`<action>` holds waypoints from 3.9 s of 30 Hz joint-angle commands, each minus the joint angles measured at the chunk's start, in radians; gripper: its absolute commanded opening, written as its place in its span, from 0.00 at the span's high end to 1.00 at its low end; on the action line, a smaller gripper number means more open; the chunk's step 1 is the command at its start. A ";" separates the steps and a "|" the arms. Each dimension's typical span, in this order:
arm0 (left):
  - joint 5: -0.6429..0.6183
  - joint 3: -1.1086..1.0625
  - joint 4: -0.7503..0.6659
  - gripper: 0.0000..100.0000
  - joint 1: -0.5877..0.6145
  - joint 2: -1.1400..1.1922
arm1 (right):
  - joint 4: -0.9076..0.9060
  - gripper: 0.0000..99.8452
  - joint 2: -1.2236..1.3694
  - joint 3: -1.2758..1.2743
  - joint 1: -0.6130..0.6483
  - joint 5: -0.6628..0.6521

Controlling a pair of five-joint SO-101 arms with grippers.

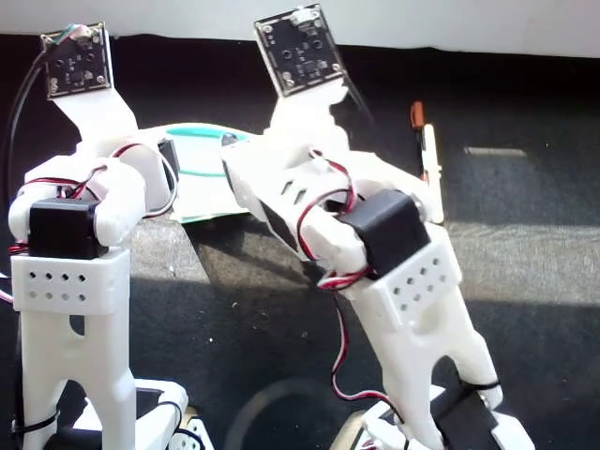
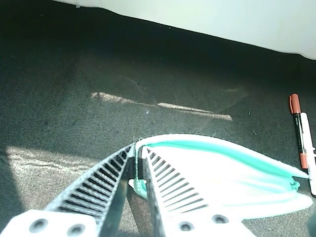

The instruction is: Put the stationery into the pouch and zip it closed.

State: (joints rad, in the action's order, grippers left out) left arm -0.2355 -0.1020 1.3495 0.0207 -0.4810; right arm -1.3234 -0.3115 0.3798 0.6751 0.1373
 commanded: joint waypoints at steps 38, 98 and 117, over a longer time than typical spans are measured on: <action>0.071 -0.010 0.006 0.99 -0.016 0.012 | 0.392 0.75 1.670 1.055 -0.734 -0.227; 0.071 -0.008 0.006 0.99 -0.016 0.012 | -0.124 0.80 1.511 1.382 -0.544 -0.229; 0.072 -0.010 0.006 0.99 -0.018 0.013 | 0.031 0.81 1.785 1.379 -0.433 -0.327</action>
State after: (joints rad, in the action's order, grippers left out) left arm -0.1711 -0.1036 1.3495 0.0207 -0.4810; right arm -1.3111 1.4622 1.6563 0.2394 -0.1143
